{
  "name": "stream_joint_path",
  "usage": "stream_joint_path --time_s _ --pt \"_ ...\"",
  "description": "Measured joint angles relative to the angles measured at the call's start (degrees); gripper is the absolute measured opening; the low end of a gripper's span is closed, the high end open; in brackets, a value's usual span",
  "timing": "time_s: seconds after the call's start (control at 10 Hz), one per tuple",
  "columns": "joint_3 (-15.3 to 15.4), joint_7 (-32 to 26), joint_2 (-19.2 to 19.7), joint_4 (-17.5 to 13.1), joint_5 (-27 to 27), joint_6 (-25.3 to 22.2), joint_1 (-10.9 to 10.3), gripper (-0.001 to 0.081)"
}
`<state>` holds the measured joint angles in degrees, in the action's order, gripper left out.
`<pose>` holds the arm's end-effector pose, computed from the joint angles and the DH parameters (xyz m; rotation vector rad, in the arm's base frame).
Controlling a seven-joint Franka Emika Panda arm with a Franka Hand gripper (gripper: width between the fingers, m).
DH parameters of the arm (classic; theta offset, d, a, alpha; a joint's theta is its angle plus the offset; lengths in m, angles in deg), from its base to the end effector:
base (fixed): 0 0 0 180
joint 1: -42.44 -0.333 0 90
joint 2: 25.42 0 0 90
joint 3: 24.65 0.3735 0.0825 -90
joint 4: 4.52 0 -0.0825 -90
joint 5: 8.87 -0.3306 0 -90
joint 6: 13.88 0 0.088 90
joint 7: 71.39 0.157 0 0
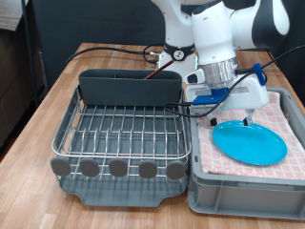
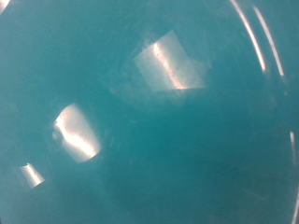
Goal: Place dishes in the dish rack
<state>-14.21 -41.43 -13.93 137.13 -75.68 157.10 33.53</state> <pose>0.4684 0.1038 0.2849 -2.1255 1.6627 -0.0923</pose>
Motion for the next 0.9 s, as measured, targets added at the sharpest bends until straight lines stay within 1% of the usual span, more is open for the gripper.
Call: stream_joint_path --time_s 0.2,0.5,0.6,0.7,0.8,0.9 --pt "0.1 -3.3 0.1 -0.6 -3.2 0.0 0.0 0.0802" --pt "0.1 -5.0 0.1 -0.9 -4.8 0.0 0.0 0.0802" --pt "0.1 -5.0 0.1 -0.9 -4.9 0.0 0.0 0.0712" --pt "0.1 -5.0 0.1 -0.9 -4.9 0.0 0.0 0.0712" --pt "0.1 -5.0 0.1 -0.9 -4.9 0.0 0.0 0.0548" --pt "0.1 -5.0 0.1 -0.9 -4.9 0.0 0.0 0.0548"
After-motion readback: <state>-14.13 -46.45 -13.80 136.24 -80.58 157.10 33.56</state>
